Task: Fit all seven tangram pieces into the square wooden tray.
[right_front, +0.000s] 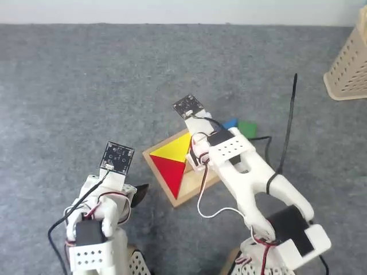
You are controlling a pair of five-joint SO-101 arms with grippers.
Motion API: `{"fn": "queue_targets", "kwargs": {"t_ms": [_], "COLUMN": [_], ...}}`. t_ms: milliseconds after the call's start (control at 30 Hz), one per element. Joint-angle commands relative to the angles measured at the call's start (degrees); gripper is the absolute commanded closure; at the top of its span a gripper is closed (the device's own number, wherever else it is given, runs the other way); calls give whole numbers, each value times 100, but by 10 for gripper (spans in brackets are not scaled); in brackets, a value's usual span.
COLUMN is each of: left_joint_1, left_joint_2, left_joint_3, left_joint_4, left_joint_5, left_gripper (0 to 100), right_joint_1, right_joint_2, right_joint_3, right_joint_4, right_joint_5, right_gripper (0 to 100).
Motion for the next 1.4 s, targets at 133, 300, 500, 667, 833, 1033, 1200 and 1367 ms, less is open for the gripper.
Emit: {"fn": "queue_targets", "kwargs": {"t_ms": [133, 300, 500, 667, 833, 1033, 1200, 1367], "left_joint_1": [26, 26, 26, 26, 26, 26, 26, 26], "left_joint_2": [-79, -79, -79, -79, -79, -79, -79, -79], "left_joint_3": [-31, -31, -31, -31, -31, -31, -31, -31], "left_joint_4": [0, 0, 0, 0, 0, 0, 0, 0], "left_joint_5": [-26, -26, -26, -26, -26, -26, -26, -26], "left_gripper": [647, 647, 647, 647, 647, 647, 647, 647], "right_joint_1": [-66, -268, -611, -602, -637, -646, -523, -514], "right_joint_2": [-664, -875, -497, -57, 4, -901, -1798, -1657], "right_joint_3": [-211, 246, 299, 299, 299, 668, 862, 835], "right_joint_4": [13, -673, -796, -866, -145, 66, 57, 66], "right_joint_5": [18, 62, 70, 176, 1064, 1415, 580, -18], "right_gripper": [991, 989, 989, 989, 991, 991, 988, 879]}}
